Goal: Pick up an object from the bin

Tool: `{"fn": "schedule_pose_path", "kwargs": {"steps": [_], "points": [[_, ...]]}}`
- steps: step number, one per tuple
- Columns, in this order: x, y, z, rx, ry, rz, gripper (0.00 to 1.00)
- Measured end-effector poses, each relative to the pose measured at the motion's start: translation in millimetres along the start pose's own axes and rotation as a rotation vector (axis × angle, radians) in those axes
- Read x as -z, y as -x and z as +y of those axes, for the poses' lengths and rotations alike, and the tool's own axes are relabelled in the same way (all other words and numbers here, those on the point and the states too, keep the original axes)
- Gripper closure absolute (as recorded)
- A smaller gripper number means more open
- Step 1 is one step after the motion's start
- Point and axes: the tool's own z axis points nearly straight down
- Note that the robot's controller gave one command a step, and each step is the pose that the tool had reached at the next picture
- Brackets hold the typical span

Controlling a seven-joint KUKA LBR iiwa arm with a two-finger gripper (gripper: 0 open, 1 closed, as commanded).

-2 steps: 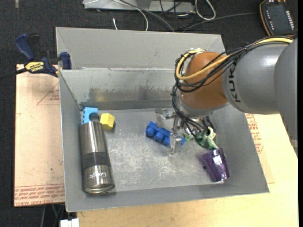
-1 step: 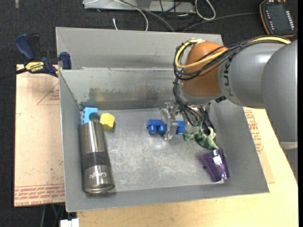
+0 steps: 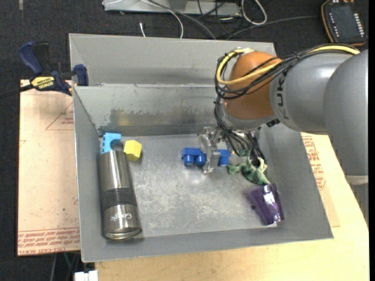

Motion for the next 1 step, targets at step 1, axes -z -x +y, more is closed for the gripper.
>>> {"fn": "schedule_pose_path", "kwargs": {"steps": [1], "points": [[0.3, -1.2, 1.5, 0.021, -0.002, -0.005, 1.0]]}}
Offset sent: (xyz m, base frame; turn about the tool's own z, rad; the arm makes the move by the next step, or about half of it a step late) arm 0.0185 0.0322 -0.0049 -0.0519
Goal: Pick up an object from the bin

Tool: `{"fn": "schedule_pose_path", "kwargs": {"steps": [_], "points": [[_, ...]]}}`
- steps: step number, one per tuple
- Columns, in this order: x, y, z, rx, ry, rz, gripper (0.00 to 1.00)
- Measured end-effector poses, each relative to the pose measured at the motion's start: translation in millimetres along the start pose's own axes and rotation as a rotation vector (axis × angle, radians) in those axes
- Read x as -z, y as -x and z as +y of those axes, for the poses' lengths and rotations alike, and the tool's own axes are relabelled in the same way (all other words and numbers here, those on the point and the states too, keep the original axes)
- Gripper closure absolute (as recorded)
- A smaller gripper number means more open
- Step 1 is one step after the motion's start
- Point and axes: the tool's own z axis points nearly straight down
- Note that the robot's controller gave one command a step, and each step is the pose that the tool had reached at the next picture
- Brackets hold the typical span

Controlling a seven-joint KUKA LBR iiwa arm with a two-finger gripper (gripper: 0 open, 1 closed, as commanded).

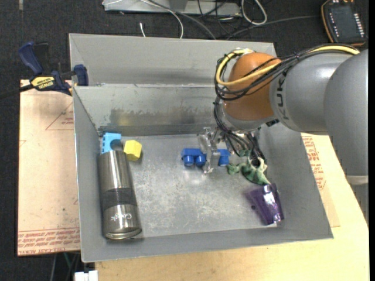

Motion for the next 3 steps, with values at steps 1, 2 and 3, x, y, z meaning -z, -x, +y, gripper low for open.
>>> {"fn": "schedule_pose_path", "kwargs": {"steps": [1, 2, 3], "points": [[-1, 28.0, 29, 0.032, 0.001, -0.012, 1.0], [92, 12.2, 0, 0.047, 0.0, 0.001, 1.0], [104, 19.8, 10, 0.044, 0.002, -0.006, 1.0]]}}
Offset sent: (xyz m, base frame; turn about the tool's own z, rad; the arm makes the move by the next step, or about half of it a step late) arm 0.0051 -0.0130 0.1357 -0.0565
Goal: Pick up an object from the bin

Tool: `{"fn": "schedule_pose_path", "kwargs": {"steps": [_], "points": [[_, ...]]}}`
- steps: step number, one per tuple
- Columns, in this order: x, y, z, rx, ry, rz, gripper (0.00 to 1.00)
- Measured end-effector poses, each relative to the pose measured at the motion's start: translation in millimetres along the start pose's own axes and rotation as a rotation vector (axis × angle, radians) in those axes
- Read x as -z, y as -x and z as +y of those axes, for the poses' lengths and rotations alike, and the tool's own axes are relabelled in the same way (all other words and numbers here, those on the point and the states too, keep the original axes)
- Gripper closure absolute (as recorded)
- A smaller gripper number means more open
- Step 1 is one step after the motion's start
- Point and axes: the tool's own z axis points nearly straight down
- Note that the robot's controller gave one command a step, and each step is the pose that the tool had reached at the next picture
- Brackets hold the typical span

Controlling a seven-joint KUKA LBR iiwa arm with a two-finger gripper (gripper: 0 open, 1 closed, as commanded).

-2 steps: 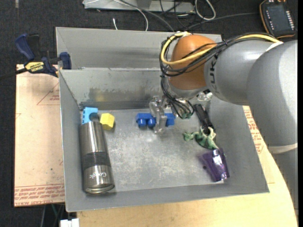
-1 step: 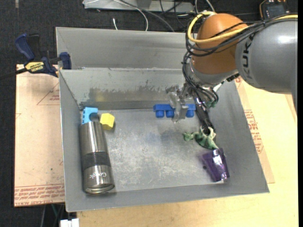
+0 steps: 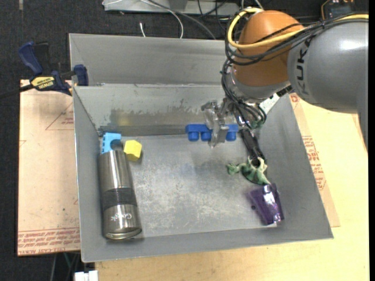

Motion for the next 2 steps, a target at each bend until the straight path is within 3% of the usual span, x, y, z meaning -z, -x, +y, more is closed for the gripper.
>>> {"fn": "schedule_pose_path", "kwargs": {"steps": [1, 2], "points": [[87, -0.7, 11, 0.018, -0.002, 0.0, 1.0], [116, -1.9, 8, 0.021, -0.002, -0.008, 1.0]]}}
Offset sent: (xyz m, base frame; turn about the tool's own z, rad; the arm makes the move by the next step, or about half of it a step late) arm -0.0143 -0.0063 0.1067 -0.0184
